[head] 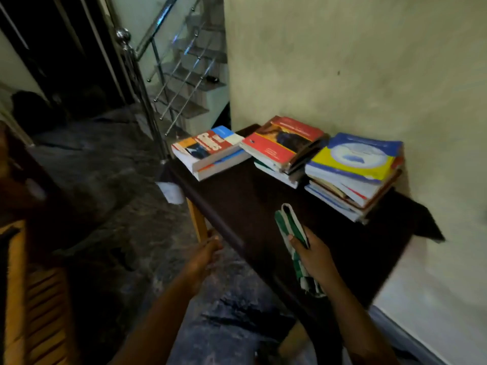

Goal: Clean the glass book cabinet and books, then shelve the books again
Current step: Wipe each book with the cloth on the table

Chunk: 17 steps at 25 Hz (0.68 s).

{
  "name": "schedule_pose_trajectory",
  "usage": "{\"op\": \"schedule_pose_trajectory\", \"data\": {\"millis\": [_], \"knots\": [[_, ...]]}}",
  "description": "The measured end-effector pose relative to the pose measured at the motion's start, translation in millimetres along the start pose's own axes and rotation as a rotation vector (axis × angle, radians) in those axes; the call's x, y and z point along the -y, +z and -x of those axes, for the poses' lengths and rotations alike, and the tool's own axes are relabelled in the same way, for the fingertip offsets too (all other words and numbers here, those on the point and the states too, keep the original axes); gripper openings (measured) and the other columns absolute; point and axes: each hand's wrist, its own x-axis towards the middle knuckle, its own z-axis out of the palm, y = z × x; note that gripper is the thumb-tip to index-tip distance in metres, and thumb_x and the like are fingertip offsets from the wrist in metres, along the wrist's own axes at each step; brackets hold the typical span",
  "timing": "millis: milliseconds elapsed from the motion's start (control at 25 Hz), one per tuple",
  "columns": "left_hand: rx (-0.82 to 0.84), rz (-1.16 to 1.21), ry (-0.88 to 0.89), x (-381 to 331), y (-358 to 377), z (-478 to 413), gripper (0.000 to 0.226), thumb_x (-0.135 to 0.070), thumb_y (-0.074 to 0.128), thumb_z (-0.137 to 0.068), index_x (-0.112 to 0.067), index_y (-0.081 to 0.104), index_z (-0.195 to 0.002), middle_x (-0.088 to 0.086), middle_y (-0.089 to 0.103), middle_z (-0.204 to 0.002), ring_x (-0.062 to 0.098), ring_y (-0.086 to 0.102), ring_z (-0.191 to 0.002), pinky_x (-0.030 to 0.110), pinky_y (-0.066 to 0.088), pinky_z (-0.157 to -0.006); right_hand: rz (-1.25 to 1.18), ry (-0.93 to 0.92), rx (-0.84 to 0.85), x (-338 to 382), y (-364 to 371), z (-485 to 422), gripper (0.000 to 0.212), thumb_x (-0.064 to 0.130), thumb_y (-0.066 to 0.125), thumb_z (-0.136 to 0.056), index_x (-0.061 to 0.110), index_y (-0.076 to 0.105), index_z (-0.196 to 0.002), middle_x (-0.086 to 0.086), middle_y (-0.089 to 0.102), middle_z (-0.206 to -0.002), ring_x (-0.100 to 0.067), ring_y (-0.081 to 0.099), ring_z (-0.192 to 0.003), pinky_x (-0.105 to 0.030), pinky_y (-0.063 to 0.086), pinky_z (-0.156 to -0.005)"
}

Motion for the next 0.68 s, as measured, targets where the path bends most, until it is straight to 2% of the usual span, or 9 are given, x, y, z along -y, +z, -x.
{"op": "schedule_pose_trajectory", "data": {"millis": [120, 240, 360, 400, 480, 520, 560, 600, 680], "knots": [[-0.052, 0.115, 0.008, -55.6, -22.7, -56.5, 0.03, -0.035, 0.042, -0.098, -0.014, 0.061, -0.103, 0.004, 0.065, -0.095, 0.016, 0.06, -0.084, 0.028, 0.047, -0.069, -0.012, -0.078, 0.041, 40.9, 21.1, -84.6, 0.04, 0.024, 0.054, -0.093, 0.015, 0.05, -0.132, -0.007, 0.059, -0.122, -0.019, 0.056, -0.108, -0.023, 0.041, -0.085], [-0.116, 0.233, 0.034, -113.9, -44.0, -114.9, 0.031, -0.042, 0.045, -0.095, -0.015, 0.06, -0.092, 0.006, 0.061, -0.085, 0.018, 0.057, -0.078, 0.032, 0.044, -0.07, -0.016, -0.146, 0.116, 78.3, 49.0, -148.6, 0.039, 0.022, 0.053, -0.094, 0.016, 0.049, -0.132, 0.002, 0.057, -0.113, -0.009, 0.052, -0.1, -0.023, 0.042, -0.087], [-0.169, 0.315, 0.078, -165.4, -48.9, -168.6, 0.029, -0.046, 0.05, -0.092, -0.018, 0.059, -0.091, 0.007, 0.061, -0.079, 0.021, 0.055, -0.073, 0.033, 0.044, -0.065, 0.056, -0.267, 0.158, 105.2, 77.5, -198.7, 0.034, 0.021, 0.054, -0.094, 0.015, 0.053, -0.128, -0.002, 0.061, -0.115, -0.014, 0.056, -0.103, -0.029, 0.045, -0.089], [-0.165, 0.321, 0.076, -179.0, -54.5, -196.2, 0.032, -0.049, 0.054, -0.088, -0.018, 0.061, -0.094, 0.008, 0.064, -0.082, 0.023, 0.058, -0.076, 0.034, 0.046, -0.068, 0.075, -0.308, 0.143, 112.2, 90.0, -217.0, 0.033, 0.02, 0.054, -0.093, 0.015, 0.054, -0.125, -0.004, 0.061, -0.115, -0.017, 0.057, -0.106, -0.03, 0.045, -0.089], [-0.118, 0.279, 0.041, -196.7, -68.3, -256.3, 0.066, -0.061, 0.07, -0.067, -0.014, 0.062, -0.113, 0.011, 0.067, -0.103, 0.029, 0.063, -0.096, 0.039, 0.051, -0.084, 0.072, -0.336, 0.099, 124.3, 113.4, -248.3, 0.03, 0.018, 0.056, -0.092, 0.014, 0.056, -0.122, -0.004, 0.061, -0.114, -0.018, 0.056, -0.106, -0.031, 0.045, -0.09], [-0.091, 0.23, -0.001, -193.6, -79.2, -295.9, 0.08, -0.063, 0.077, -0.056, -0.013, 0.061, -0.116, 0.011, 0.066, -0.11, 0.03, 0.063, -0.101, 0.042, 0.051, -0.09, 0.055, -0.328, 0.074, 130.4, 125.2, -262.5, 0.029, 0.018, 0.056, -0.092, 0.014, 0.057, -0.121, -0.004, 0.062, -0.111, -0.018, 0.057, -0.105, -0.033, 0.046, -0.089], [-0.095, 0.2, 0.0, -187.1, -88.0, -329.6, 0.078, -0.06, 0.082, -0.052, -0.012, 0.063, -0.11, 0.009, 0.066, -0.109, 0.027, 0.063, -0.1, 0.042, 0.05, -0.091, 0.04, -0.314, 0.043, 135.5, 135.4, -274.8, 0.028, 0.018, 0.056, -0.092, 0.014, 0.058, -0.12, -0.003, 0.062, -0.108, -0.019, 0.058, -0.103, -0.035, 0.047, -0.088], [-0.093, 0.139, 0.022, -182.4, -90.6, -347.7, 0.065, -0.052, 0.086, -0.054, -0.012, 0.065, -0.1, 0.009, 0.068, -0.105, 0.025, 0.064, -0.097, 0.042, 0.051, -0.09, 0.033, -0.3, 0.016, 139.3, 143.6, -283.1, 0.029, 0.018, 0.056, -0.092, 0.013, 0.058, -0.121, -0.004, 0.062, -0.107, -0.02, 0.059, -0.102, -0.035, 0.048, -0.086], [-0.122, -0.051, 0.099, -189.6, -84.3, -320.7, 0.046, -0.04, 0.086, -0.059, -0.014, 0.066, -0.091, 0.01, 0.071, -0.1, 0.025, 0.067, -0.092, 0.046, 0.053, -0.088, 0.029, -0.26, -0.021, 146.5, 158.1, -296.2, 0.031, 0.018, 0.055, -0.092, 0.012, 0.056, -0.123, -0.004, 0.062, -0.109, -0.019, 0.059, -0.104, -0.032, 0.047, -0.086]]}}
